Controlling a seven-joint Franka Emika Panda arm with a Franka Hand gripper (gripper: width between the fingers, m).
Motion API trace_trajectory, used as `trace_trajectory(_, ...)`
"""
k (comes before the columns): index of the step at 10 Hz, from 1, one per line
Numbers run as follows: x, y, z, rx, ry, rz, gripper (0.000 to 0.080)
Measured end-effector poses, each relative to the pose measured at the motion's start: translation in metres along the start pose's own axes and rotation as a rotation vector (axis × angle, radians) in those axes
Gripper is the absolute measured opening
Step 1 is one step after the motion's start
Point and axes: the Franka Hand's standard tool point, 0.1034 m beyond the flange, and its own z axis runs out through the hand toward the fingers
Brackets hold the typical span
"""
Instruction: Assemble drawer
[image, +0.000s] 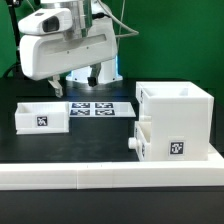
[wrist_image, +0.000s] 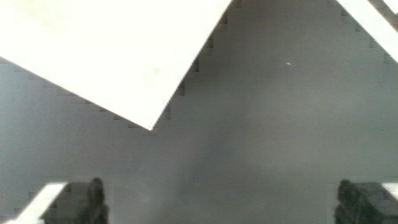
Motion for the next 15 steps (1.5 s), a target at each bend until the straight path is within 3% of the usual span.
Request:
trace_trajectory(3,0.0,0.0,0.001,0.0,0.001,0.234,0.0649)
trace_trajectory(5,-0.018,0.006,0.011,-0.019,0.004,0.526,0.0649)
trace_trajectory(8,-0.043,0.0,0.032,-0.011,-0.025,0.715,0.0649)
trace_trajectory(12,-0.039,0.001,0.03,-0.014,-0.019,0.702,0.0649)
trace_trajectory(15,-0.03,-0.008,0.039,-0.037,-0.023,0.63,0.0649)
